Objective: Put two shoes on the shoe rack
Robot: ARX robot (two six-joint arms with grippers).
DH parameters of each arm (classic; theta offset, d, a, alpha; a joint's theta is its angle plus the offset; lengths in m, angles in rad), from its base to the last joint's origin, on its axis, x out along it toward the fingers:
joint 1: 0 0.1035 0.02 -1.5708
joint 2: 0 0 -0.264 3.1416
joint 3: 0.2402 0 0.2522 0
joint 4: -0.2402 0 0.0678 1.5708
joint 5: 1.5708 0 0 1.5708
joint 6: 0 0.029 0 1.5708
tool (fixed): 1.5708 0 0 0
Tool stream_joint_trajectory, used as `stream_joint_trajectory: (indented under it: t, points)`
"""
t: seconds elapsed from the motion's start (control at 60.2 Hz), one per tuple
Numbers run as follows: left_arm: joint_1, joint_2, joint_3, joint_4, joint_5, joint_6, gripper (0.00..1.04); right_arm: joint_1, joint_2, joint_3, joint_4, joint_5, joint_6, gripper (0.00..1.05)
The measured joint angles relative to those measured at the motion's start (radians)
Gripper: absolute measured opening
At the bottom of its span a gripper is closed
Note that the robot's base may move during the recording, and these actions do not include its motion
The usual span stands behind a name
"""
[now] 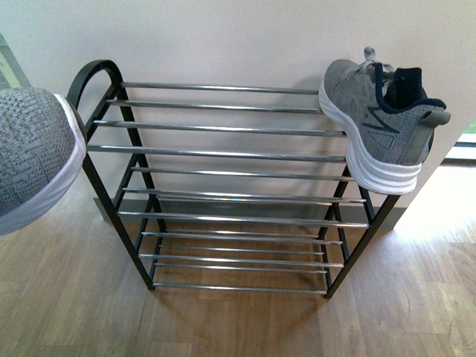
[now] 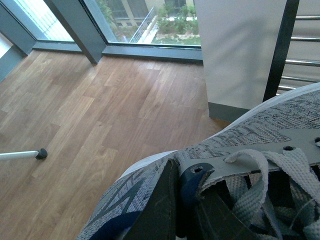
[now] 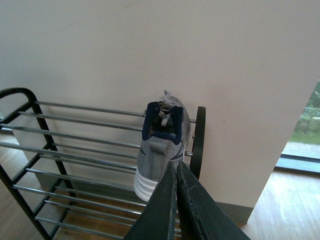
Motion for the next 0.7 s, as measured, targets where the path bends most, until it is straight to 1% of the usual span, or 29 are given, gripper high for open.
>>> stream_joint_trajectory:
  t: [0.382, 0.697]
  points:
    - [0.000, 0.000, 0.000, 0.000, 0.000, 0.000, 0.02, 0.000, -0.224, -0.001, -0.208, 0.000, 0.000, 0.02]
    - [0.000, 0.000, 0.000, 0.000, 0.000, 0.000, 0.02, 0.000, -0.357, -0.001, -0.338, 0.000, 0.000, 0.02]
